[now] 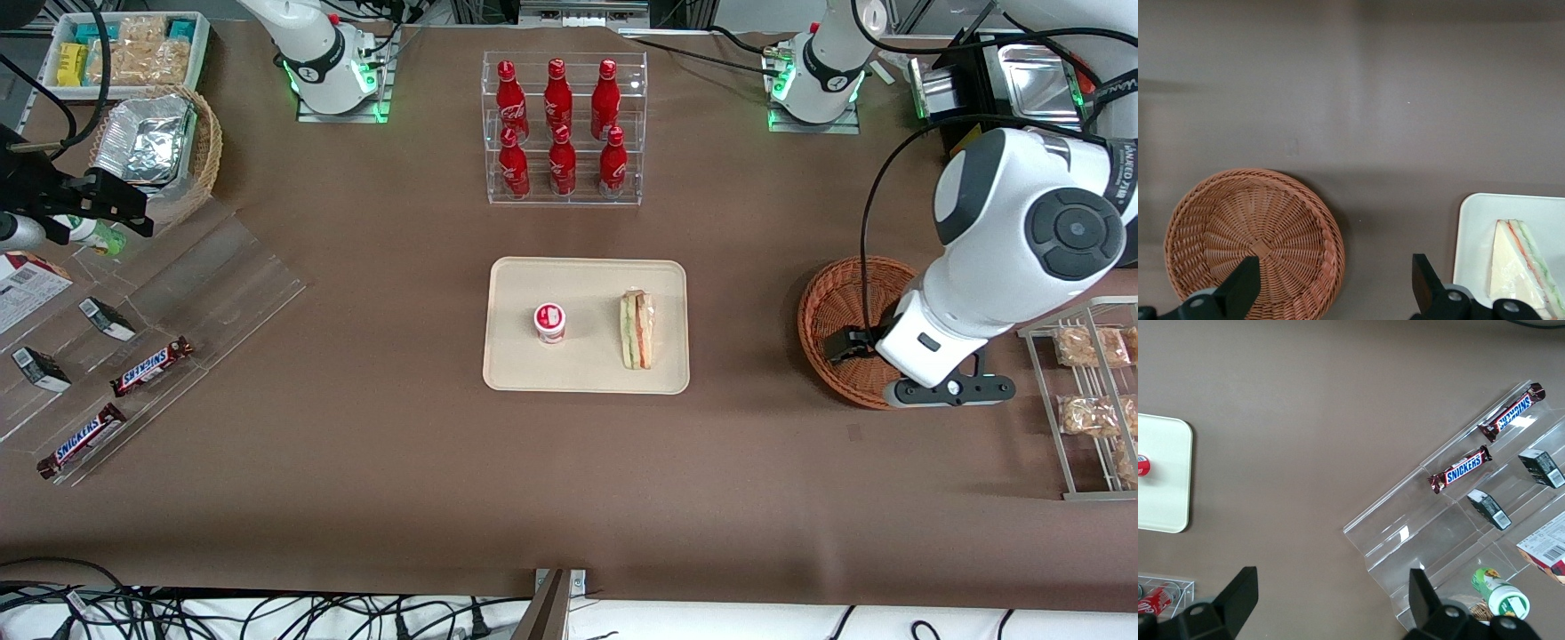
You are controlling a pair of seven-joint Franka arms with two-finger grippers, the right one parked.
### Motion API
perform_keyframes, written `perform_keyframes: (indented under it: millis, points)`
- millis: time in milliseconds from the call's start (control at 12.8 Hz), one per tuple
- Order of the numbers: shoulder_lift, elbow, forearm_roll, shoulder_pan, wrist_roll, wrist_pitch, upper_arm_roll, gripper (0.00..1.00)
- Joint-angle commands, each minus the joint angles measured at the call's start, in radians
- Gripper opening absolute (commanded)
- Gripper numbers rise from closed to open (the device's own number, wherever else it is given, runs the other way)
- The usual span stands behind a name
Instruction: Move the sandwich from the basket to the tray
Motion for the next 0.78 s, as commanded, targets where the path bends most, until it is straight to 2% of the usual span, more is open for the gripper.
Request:
perform_keyframes:
  millis: [0,702]
  points:
    - [-0.004,0.028,-0.06,0.027,0.107,-0.043,0.005,1.0]
    - [-0.004,0.031,-0.075,-0.034,0.206,-0.046,0.133,1.0]
